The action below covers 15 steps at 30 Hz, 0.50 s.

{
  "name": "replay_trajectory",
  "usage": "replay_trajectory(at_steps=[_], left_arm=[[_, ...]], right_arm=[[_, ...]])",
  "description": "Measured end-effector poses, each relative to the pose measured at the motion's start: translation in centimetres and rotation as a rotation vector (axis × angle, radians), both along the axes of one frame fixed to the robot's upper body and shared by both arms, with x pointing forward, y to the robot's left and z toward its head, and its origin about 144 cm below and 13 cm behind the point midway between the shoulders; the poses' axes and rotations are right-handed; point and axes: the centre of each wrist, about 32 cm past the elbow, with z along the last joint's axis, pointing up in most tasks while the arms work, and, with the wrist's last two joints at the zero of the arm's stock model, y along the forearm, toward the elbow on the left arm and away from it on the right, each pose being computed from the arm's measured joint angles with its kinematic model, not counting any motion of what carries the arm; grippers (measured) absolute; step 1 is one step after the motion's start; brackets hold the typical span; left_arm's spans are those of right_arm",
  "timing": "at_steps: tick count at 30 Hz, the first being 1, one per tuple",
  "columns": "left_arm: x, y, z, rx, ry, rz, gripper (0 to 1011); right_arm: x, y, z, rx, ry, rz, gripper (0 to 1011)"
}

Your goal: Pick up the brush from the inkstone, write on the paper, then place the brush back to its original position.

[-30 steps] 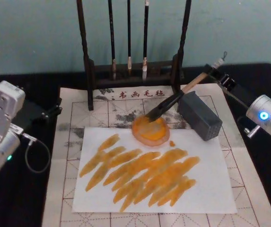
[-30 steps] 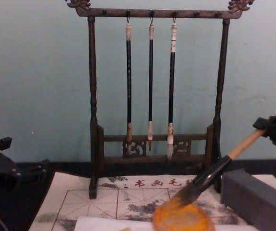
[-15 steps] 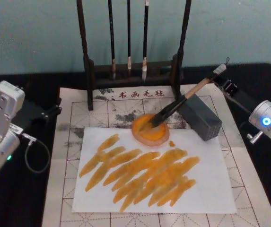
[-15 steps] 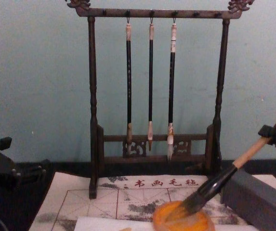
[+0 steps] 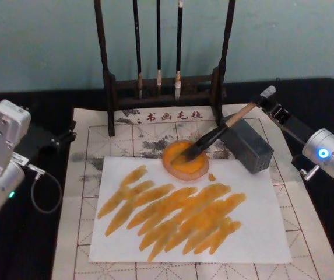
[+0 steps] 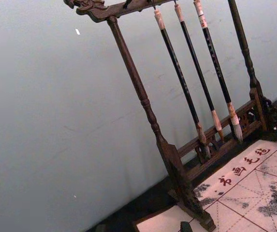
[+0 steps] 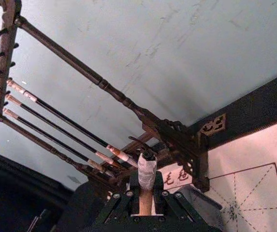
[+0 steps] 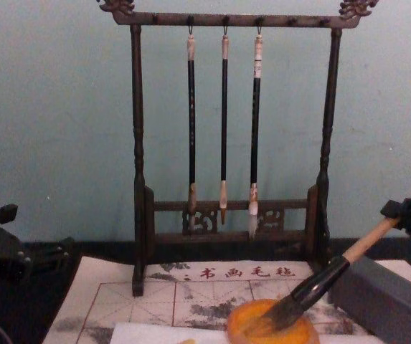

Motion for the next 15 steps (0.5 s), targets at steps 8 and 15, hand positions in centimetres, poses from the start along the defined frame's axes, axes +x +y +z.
replay_trajectory(at_steps=[8,15], left_arm=[[0.0,0.0,0.0,0.0,0.0,0.0,1001],[0.0,0.0,0.0,0.0,0.0,0.0,1001]], right_arm=[[0.08,0.04,-0.26,0.006,0.02,-0.003,183],[0.14,0.05,-0.4,0.012,0.039,-0.009,183]])
